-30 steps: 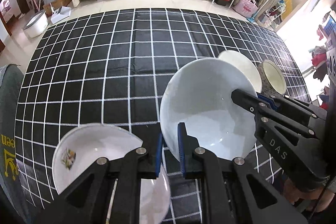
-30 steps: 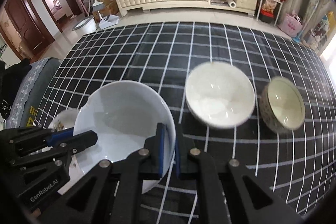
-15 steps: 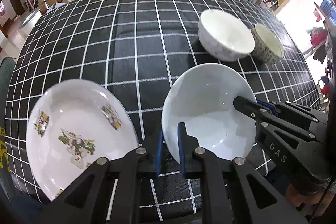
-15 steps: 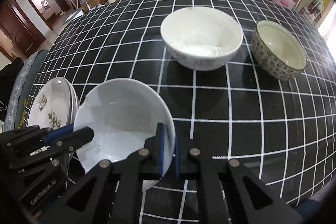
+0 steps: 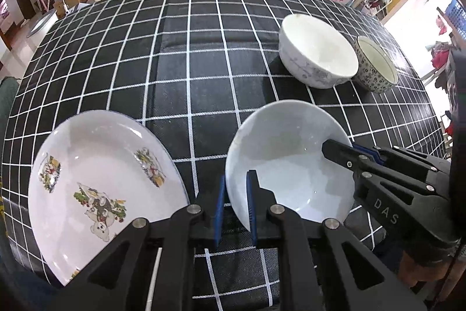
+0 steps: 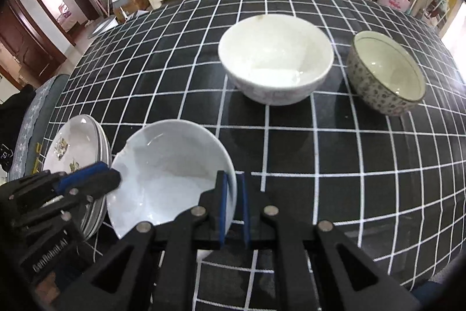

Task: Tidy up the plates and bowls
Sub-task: 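Carry the white bowl beside the plate stack and open the left tool, then move the left tool to the cream bowl and close on its rim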

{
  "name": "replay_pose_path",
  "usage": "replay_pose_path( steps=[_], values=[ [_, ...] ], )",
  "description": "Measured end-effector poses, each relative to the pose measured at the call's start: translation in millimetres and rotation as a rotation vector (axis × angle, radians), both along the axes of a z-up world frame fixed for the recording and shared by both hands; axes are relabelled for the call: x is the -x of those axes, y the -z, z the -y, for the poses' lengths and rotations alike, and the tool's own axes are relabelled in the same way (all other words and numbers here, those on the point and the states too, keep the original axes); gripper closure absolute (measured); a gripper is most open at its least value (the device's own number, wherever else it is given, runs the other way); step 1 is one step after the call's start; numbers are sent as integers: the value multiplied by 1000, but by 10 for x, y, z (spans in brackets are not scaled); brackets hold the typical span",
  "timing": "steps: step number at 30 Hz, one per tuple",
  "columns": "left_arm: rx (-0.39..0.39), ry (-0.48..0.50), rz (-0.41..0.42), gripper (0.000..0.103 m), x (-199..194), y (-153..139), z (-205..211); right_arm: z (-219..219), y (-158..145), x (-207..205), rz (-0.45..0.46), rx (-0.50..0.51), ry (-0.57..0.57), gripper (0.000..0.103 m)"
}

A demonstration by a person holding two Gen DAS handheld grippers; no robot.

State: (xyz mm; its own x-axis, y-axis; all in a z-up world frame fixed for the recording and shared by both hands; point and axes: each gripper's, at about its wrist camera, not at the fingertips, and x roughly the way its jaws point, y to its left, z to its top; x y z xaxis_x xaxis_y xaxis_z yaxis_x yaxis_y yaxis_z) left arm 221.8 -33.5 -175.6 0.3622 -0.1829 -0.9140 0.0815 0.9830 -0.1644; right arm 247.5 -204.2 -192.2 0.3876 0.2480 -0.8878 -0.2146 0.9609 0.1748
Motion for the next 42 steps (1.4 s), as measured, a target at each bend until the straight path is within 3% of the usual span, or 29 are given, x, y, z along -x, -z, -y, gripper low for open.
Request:
replay_pose_path(
  steps=[3,10,12,15,17,20,23,28,30,42],
  values=[
    [-15,-13,36,88,48,-107,-55,24,-145,75,48,35,15,86],
    [6,-58,130,81,226,-481,-237,48,-642,320,214,101,58,51],
    [-2,-52,162,72,284,-601,-243,36,-784,403,252,102,49,48],
    [-13,-44,221,72,400,-802,-245,7,-965,507,299,112,38,45],
    [-36,-49,245,72,460,-918,-233,-17,-1090,588,336,132,40,38],
    [-40,-49,296,72,578,-1104,-243,-35,-1228,694,389,155,48,36],
    [-28,-52,343,63,663,-1238,-283,-46,-1342,760,411,145,48,36],
    [-33,-47,392,62,751,-1426,-349,-68,-1495,823,448,147,47,36],
    [-32,-48,407,55,778,-1495,-376,-117,-1559,837,485,190,41,35],
    [-35,-20,489,46,580,-1787,-338,4,-1711,584,483,131,47,35]
  ],
)
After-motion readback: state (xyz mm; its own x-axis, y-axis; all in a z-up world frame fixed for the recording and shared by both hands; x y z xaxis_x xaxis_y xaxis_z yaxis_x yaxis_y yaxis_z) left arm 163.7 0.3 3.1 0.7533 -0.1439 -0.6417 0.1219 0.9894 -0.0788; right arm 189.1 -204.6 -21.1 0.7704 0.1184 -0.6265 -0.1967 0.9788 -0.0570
